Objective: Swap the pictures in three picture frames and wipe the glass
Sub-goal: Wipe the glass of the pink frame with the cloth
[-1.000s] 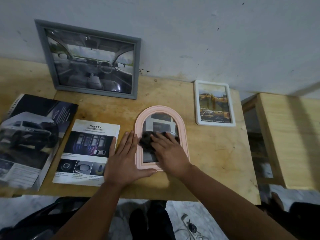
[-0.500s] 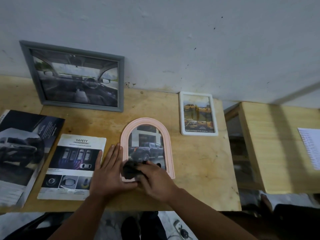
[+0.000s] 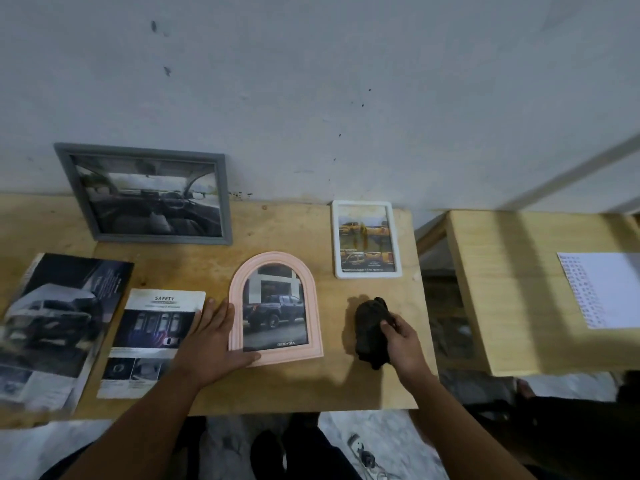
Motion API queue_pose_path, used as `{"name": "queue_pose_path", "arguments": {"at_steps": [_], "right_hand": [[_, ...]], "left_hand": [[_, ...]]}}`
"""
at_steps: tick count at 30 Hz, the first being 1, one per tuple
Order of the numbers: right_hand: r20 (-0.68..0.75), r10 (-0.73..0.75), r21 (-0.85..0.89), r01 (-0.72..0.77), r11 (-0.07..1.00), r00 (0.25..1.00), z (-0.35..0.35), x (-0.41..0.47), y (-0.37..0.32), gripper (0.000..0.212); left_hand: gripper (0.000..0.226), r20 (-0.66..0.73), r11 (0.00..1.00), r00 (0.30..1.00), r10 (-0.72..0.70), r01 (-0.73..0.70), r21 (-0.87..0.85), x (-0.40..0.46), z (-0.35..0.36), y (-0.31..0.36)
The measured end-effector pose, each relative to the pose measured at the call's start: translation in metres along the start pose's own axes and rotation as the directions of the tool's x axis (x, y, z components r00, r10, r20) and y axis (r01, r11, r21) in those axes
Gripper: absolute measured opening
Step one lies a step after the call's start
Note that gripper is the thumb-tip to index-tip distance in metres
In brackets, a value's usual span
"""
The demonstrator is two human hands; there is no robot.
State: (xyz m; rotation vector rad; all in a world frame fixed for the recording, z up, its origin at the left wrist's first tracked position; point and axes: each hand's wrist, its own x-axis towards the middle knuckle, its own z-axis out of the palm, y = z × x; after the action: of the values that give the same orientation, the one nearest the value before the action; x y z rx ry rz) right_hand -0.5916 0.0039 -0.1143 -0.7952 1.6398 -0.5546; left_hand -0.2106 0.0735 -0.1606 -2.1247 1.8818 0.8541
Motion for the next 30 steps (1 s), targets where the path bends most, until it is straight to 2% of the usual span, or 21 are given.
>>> {"name": "queue_pose_path", "arguments": {"at_steps": [3, 5, 8, 9, 11, 13, 14, 17, 20, 22, 26, 30], "right_hand": [[-0.034, 0.046, -0.298, -0.054, 0.953, 0.998, -0.010, 0.005, 0.010, 0.038], [-0.102, 0.091, -0.420, -0.126, 0.899, 0.991, -0.004, 0.003, 0.011, 0.060], [-0.205, 0.120, -0.621, -0.224, 0.751, 0.971, 0.014, -0.012, -0.002, 0.093], [-0.199, 0.078, -0.674, -0.194, 0.713, 0.977, 0.020, -0.019, -0.009, 0.095], [-0.116, -0.088, -0.755, -0.030, 0.655, 0.989, 0.036, -0.025, -0.018, 0.090], [0.047, -0.186, -0.754, 0.157, 0.638, 0.981, 0.055, -0.020, -0.024, 0.081], [0.115, -0.185, -0.705, 0.212, 0.677, 0.976, 0.066, -0.015, -0.025, 0.077], [0.227, -0.027, -0.524, 0.146, 0.839, 0.973, 0.094, -0.004, -0.031, 0.063], [0.263, 0.007, -0.462, 0.120, 0.879, 0.965, 0.112, 0.005, -0.032, 0.039], [0.257, -0.011, -0.448, 0.130, 0.885, 0.966, 0.120, 0.010, -0.031, 0.033], [0.239, -0.020, -0.450, 0.129, 0.884, 0.971, 0.132, 0.016, -0.032, 0.035], [0.179, -0.116, -0.438, 0.184, 0.880, 0.977, 0.131, 0.024, -0.030, 0.039]], "left_hand": [[0.121, 0.028, 0.997, 0.998, -0.051, 0.052, -0.050, -0.001, -0.014, 0.014], [0.109, -0.002, 0.987, 0.995, -0.101, 0.100, -0.129, -0.003, -0.018, 0.025], [0.096, -0.031, 0.944, 0.982, -0.186, 0.170, -0.283, -0.009, -0.025, 0.038], [0.094, -0.026, 0.930, 0.978, -0.205, 0.187, -0.316, -0.011, -0.026, 0.041], [0.091, 0.008, 0.906, 0.971, -0.240, 0.227, -0.357, -0.011, -0.029, 0.046], [0.083, 0.055, 0.868, 0.958, -0.283, 0.280, -0.410, -0.008, -0.031, 0.046], [0.075, 0.063, 0.843, 0.953, -0.296, 0.291, -0.453, -0.005, -0.032, 0.046], [0.052, 0.055, 0.783, 0.952, -0.301, 0.279, -0.556, 0.006, -0.033, 0.042], [0.050, 0.096, 0.670, 0.933, -0.348, 0.319, -0.671, 0.017, -0.029, 0.037], [0.050, 0.116, 0.589, 0.921, -0.373, 0.331, -0.737, 0.024, -0.022, 0.034], [0.040, 0.085, 0.465, 0.907, -0.413, 0.290, -0.836, 0.029, -0.029, 0.035], [0.043, 0.018, 0.445, 0.923, -0.383, 0.202, -0.873, 0.034, -0.053, 0.040]]}}
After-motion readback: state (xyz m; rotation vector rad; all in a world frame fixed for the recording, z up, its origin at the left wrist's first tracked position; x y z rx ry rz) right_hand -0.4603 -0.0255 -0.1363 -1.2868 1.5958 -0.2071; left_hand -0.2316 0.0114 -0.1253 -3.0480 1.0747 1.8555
